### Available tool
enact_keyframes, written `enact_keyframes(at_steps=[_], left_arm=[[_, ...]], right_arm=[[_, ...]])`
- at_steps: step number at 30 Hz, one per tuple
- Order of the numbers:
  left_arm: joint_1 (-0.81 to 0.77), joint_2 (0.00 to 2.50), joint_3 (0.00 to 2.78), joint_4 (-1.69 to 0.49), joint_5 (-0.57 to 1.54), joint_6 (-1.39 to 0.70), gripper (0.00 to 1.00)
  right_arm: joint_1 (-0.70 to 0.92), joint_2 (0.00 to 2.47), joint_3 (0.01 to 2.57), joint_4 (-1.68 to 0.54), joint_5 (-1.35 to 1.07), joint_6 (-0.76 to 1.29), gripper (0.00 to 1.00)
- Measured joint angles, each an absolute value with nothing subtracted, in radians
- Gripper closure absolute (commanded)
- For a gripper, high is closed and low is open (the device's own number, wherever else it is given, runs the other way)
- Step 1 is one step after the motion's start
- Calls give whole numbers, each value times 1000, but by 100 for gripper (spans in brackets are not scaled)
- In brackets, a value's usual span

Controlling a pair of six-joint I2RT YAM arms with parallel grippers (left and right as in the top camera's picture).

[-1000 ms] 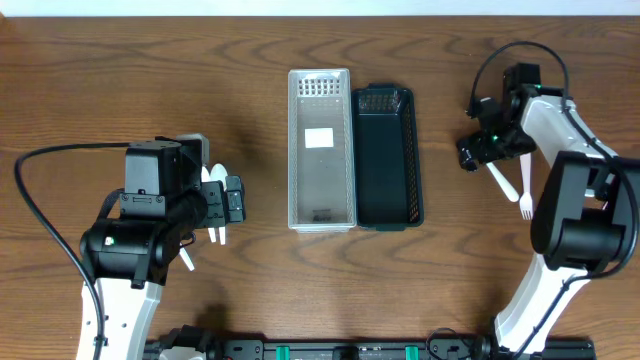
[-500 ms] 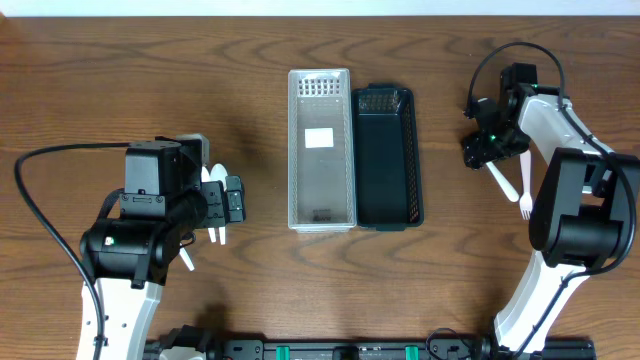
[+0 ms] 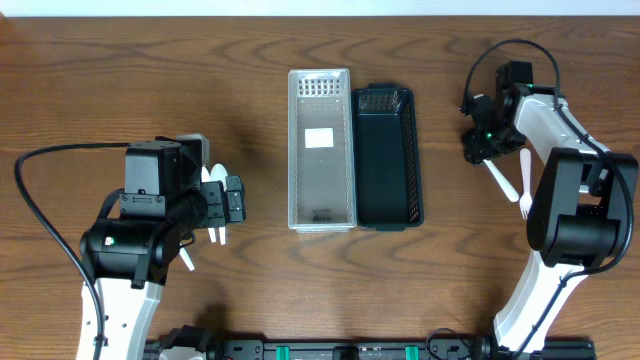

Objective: Pack container
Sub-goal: 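Move the right gripper to the white fork and grasp it, then carry the fork with the right gripper and drop it into the black basket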

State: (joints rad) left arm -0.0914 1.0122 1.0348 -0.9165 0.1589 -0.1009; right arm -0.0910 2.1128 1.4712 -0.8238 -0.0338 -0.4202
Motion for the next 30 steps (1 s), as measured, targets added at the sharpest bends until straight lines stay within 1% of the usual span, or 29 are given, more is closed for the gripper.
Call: enact_keyframes(at_steps=[3, 10, 14, 18, 22, 26, 29, 30], left_arm=[[-91, 1012, 1034, -916, 159, -101, 2], [-91, 1012, 1034, -916, 159, -101, 2], [-91, 1012, 1034, -916, 159, -101, 2], [-91, 1012, 1034, -916, 159, -101, 2], [-91, 1012, 1034, -916, 159, -101, 2], [-91, 1012, 1034, -916, 159, -101, 2], [-91, 1012, 1034, -916, 159, -101, 2], [-91, 1012, 1034, -916, 159, -101, 2]], right_arm=[[-91, 2113, 1471, -823, -34, -420, 60], [-91, 2113, 1471, -822, -34, -420, 67], [-91, 2113, 1471, -822, -34, -420, 75], [-91, 2113, 1473, -821, -36, -420, 76], [-91, 2113, 1473, -821, -37, -420, 81], [-91, 2113, 1473, -821, -37, -418, 89], [-91, 2113, 1473, -820, -37, -405, 99], [-91, 2113, 1473, -818, -37, -400, 99]])
